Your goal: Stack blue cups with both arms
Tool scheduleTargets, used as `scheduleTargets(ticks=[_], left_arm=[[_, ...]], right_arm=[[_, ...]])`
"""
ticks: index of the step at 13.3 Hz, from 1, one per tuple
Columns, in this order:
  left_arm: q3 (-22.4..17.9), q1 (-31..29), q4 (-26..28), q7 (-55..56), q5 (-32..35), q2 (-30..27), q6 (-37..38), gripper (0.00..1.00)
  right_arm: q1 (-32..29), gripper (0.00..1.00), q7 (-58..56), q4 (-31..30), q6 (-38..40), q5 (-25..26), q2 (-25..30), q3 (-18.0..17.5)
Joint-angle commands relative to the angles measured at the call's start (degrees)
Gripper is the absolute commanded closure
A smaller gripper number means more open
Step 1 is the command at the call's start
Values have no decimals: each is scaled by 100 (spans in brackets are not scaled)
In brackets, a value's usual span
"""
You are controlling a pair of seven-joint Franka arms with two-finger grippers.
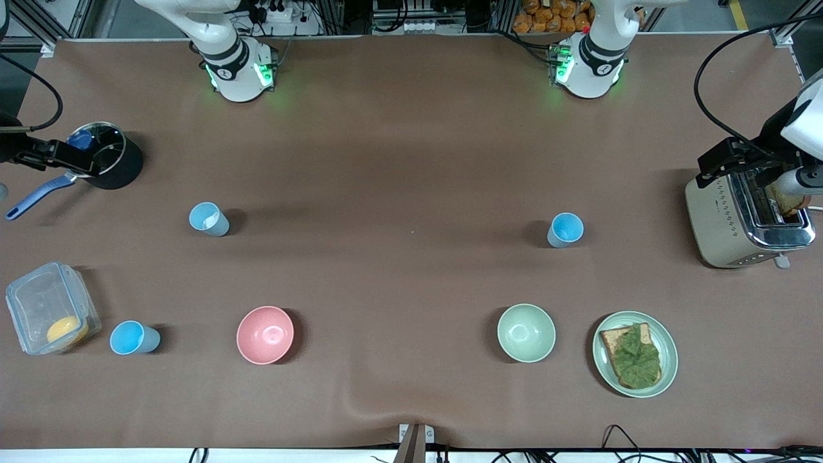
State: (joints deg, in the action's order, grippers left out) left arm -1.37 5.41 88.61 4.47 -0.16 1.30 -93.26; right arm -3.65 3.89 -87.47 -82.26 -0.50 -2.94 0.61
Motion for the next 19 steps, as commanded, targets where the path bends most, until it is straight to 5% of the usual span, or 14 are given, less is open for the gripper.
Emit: scheduleTargets(ticks=[1, 11, 17, 19], left_arm=[[23, -5, -46, -7, 86, 1, 36, 0], [23, -22, -37, -7, 86, 1, 36, 0], [23, -13, -37, -7, 86, 1, 36, 0], [23, 4, -37, -7, 86, 1, 36, 0]], right_arm=[[22, 0, -38, -77, 43, -73, 92, 45], [22, 0, -29, -86, 52, -73, 66, 45], [-179, 0, -952, -200, 70, 32, -925, 80], [-276, 0, -987, -637, -472, 33, -1050, 80]])
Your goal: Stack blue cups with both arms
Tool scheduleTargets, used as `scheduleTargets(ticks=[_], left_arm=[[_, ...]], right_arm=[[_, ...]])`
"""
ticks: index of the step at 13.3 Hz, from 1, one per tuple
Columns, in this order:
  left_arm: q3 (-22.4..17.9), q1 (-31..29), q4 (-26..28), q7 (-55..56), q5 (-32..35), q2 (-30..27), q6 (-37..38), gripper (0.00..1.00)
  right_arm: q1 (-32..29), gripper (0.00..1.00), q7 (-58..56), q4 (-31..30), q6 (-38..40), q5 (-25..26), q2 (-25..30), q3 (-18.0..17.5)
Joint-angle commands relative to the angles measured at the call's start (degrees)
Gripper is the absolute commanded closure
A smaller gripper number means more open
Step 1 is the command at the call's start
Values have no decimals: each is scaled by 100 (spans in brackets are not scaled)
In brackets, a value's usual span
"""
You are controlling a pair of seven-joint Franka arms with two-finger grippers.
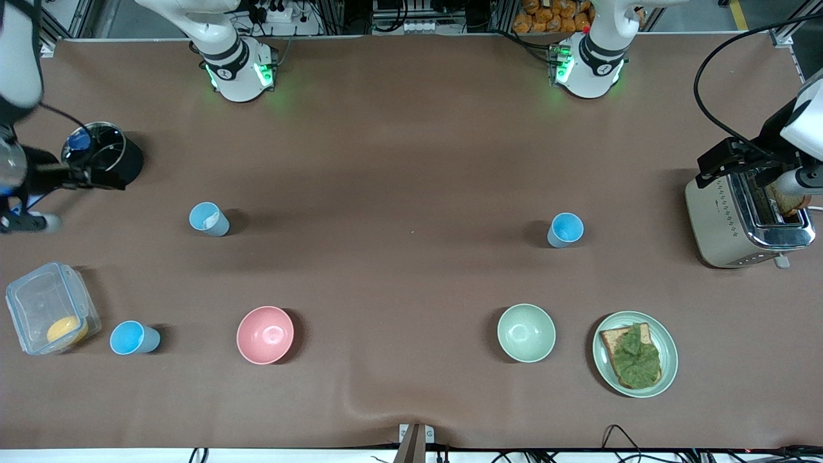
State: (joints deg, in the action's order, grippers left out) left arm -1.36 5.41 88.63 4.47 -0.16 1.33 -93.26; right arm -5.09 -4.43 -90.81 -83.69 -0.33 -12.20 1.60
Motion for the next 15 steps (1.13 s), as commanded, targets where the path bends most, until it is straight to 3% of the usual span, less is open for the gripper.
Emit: scheduleTargets(ticks=[1, 7, 11, 15], left_arm=[[21, 4, -38, -7, 86, -1, 36, 0], [21, -14, -38, -7, 86, -1, 36, 0], [21, -14, -38, -7, 86, -1, 36, 0], [21, -5, -47, -7, 86, -1, 36, 0]], right_arm=[[-132, 0, -163, -767, -776, 15, -64, -28], [-18, 0, -216, -3019, -3388, 15, 270, -46], [26, 0, -348, -3671, -4242, 15, 165, -46], [70, 0, -366, -3690, -4261, 15, -107, -46]])
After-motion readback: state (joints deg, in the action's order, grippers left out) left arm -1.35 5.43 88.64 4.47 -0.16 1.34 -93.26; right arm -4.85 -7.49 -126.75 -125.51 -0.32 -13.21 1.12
